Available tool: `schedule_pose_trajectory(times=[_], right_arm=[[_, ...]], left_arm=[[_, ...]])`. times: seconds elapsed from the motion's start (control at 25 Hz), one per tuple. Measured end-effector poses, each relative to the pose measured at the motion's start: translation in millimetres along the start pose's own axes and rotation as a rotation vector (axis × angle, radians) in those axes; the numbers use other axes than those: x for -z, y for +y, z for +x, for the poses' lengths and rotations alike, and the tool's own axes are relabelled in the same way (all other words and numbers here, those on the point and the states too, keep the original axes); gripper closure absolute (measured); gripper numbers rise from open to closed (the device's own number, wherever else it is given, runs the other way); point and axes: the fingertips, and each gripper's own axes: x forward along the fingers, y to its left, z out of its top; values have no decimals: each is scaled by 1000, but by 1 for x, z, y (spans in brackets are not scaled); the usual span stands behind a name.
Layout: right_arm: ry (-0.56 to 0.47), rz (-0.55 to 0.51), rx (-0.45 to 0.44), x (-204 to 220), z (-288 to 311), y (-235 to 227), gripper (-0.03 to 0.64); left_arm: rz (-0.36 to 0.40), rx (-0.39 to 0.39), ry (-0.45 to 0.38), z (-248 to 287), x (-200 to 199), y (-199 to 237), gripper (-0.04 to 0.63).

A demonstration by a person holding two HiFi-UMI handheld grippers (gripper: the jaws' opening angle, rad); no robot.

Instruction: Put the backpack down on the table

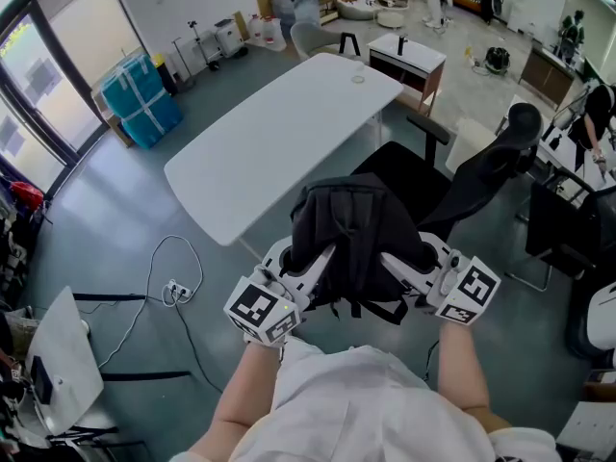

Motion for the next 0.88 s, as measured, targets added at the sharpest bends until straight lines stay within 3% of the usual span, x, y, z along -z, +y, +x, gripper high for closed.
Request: schedule_pose_trajectory(times=[0.88], right_arm=[[-11, 30, -33, 2, 14, 14, 522]], left_arm=[[-10, -18, -12, -22, 1, 4, 508]])
